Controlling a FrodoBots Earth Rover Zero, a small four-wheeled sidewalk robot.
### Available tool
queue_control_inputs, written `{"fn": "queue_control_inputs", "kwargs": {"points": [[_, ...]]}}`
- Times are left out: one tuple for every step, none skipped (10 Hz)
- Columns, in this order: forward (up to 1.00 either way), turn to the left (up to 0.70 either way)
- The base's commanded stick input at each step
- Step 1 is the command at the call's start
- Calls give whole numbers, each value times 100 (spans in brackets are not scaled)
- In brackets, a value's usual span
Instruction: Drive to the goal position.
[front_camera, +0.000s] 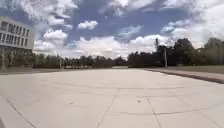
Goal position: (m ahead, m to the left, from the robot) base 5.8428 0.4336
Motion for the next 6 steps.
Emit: {"fn": "queue_control_inputs", "kwargs": {"points": [[70,0],[70,0],[70,0],[70,0],[70,0],[70,0]]}}
